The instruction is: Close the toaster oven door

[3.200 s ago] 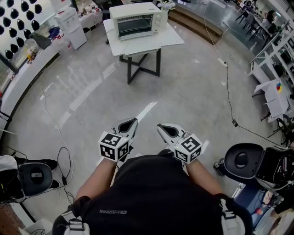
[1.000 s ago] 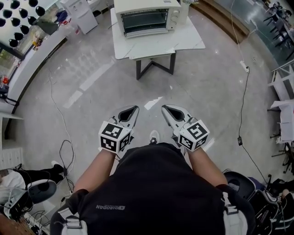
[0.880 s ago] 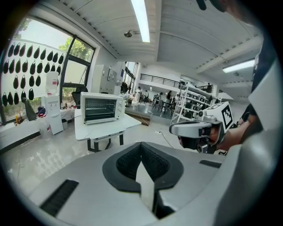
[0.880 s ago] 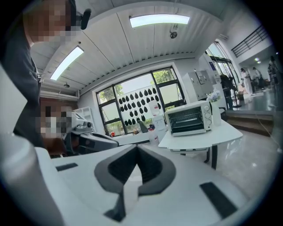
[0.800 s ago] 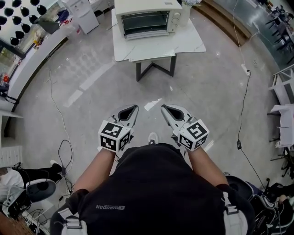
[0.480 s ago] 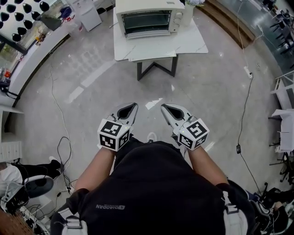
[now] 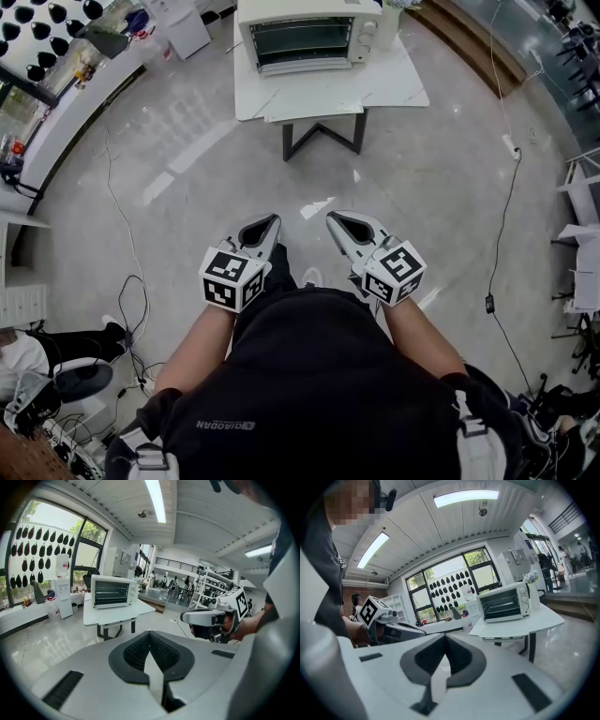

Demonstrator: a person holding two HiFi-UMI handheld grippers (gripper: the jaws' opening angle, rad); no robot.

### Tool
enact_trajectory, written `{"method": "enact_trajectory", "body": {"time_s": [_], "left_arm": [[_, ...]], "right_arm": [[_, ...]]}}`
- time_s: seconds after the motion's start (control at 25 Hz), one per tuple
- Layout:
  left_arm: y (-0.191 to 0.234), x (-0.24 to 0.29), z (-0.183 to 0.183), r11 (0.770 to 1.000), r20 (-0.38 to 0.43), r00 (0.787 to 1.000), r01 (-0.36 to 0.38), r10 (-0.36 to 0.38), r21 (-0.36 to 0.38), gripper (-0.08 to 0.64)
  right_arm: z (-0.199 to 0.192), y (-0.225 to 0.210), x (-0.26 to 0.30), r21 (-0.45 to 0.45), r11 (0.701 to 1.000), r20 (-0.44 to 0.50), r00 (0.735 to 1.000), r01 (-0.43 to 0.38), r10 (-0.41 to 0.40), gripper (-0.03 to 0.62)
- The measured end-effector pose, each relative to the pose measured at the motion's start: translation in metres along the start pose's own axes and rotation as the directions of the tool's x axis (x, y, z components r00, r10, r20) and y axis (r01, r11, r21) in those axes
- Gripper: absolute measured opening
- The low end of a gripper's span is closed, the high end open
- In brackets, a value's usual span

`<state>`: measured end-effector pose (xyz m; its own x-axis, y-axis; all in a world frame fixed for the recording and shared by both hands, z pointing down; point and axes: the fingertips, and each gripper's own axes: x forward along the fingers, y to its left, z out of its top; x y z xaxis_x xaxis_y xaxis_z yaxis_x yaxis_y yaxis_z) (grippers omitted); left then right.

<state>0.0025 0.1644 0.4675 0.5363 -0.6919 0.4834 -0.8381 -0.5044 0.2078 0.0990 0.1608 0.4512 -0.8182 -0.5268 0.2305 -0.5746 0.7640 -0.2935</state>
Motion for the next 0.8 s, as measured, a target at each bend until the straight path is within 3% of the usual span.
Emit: {"method": "enact_trajectory", "body": {"time_s": [0.24, 0.8], "left_arm": [[0.010, 0.010, 0.003, 1.000, -0.001, 1.000, 0.018, -0.018, 0.001, 0.003], [0.085, 0.045, 0.028, 1.000, -0.038, 0.999, 0.016, -0.017, -0.019, 0.003]], "right_arm": [[-0.007, -0.006, 0.011, 0.026, 1.000, -0.017, 1.000, 0.016, -0.015, 0.000], [0.014, -0.044, 0.083, 0.038, 0.999, -0.065, 0.998, 0.018, -0.015, 0.001]]}}
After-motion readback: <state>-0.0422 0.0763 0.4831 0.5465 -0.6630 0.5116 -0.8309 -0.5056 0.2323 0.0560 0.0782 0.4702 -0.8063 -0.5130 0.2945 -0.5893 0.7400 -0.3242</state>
